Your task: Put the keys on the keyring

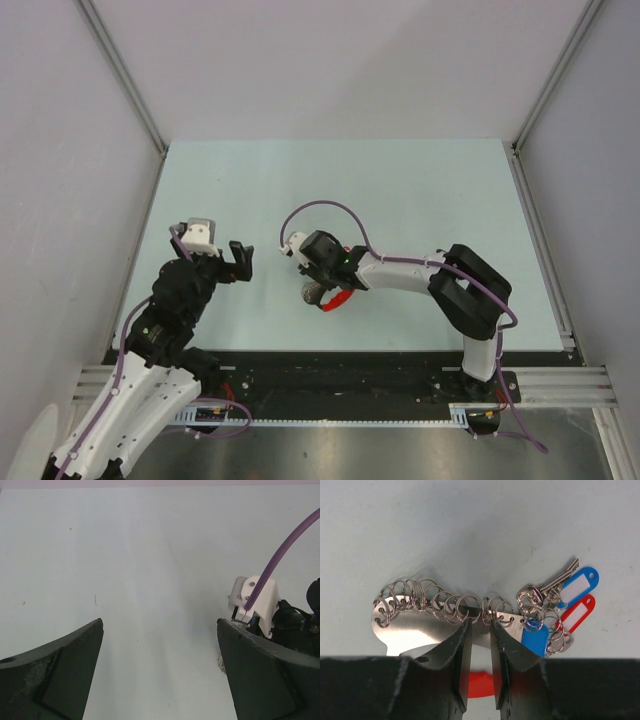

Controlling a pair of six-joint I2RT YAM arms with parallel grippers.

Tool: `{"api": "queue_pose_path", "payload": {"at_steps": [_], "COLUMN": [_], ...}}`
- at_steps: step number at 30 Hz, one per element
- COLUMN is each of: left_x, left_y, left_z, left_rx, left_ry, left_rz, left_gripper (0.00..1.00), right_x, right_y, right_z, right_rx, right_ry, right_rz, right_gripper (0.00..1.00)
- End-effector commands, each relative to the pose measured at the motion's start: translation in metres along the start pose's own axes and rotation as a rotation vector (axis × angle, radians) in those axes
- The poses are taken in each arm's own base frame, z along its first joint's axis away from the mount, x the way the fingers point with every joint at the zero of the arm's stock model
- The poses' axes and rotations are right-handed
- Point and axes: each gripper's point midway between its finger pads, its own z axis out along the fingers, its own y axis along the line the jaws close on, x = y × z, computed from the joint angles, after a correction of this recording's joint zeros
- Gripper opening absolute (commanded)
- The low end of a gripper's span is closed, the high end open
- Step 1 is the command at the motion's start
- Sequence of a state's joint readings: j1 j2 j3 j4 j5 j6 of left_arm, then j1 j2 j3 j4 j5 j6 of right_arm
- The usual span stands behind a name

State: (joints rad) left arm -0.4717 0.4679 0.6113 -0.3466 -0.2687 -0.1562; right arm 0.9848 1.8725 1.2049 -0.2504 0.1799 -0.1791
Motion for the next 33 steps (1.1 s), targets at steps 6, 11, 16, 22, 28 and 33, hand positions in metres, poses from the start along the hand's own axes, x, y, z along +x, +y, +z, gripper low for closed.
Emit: {"api": "queue_pose_path", "payload": {"at_steps": [6, 11, 16, 22, 28, 33], "left_x": [-0.004, -0.002, -0.001, -0.001, 0.001, 0.002], "left_y": [0.003, 0.003, 0.002, 0.002, 0.001, -0.002], "left_z": [0.004, 0.005, 0.005, 0.005, 0.006, 0.007], "left_rx": [-0.016, -0.015, -0.011, -0.008, -0.008, 0.012], "left_ry": [-0.012, -0.006, -0.001, 0.001, 0.007, 0.01], "left_rz": [0.03, 0.032, 0.033, 0.037, 0.04, 0.046], "left_gripper": [1.0, 1.0, 1.0, 1.0, 1.0, 1.0], "right_x": [-0.014, -0.012, -0.015, -0.015, -0.013, -0.027], "right_y": [-0.007, -0.007, -0.009, -0.012, -0.012, -0.014], "right_z": [0.012, 0.014, 0.014, 0.016, 0.018, 0.004], "right_rx": [0.049, 0.053, 0.069, 0.09, 0.088, 0.086], "right_ry": [-0.037, -0.027, -0.04, -0.04, -0.031, -0.074], "right_rz": [-0.056, -0.065, -0.064, -0.072, -0.077, -0.08], "right_gripper": [0.21, 0.17, 0.19, 0.2, 0.14, 0.0]}}
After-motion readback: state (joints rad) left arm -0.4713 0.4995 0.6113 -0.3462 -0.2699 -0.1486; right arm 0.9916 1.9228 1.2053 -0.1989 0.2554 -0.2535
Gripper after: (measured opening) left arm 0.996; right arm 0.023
